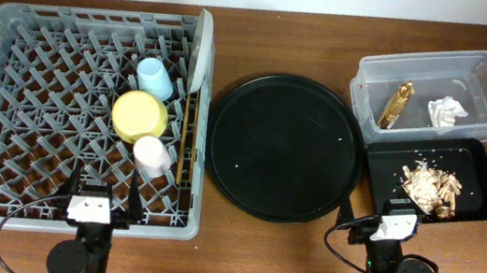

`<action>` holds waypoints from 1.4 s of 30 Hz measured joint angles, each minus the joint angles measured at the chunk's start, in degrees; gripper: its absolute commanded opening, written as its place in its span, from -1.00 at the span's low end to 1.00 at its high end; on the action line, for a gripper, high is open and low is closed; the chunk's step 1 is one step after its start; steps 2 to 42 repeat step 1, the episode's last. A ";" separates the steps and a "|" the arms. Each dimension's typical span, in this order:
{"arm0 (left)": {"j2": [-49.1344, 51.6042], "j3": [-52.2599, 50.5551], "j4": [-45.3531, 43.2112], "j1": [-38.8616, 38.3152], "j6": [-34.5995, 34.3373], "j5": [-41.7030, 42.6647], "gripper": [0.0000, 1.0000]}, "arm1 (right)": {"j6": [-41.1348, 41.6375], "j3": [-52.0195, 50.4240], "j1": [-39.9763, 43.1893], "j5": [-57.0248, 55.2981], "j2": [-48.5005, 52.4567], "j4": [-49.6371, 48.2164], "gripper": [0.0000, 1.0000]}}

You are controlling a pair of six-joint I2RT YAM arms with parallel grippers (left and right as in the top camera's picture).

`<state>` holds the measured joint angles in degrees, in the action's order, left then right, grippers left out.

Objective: Sort waste into correct bins and load items into the dishwasher rack

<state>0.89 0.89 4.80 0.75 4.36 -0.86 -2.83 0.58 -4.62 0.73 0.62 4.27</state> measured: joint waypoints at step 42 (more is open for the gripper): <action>0.00 0.00 -0.02 0.00 0.00 0.00 0.99 | 0.02 0.00 0.00 0.00 0.00 0.00 0.97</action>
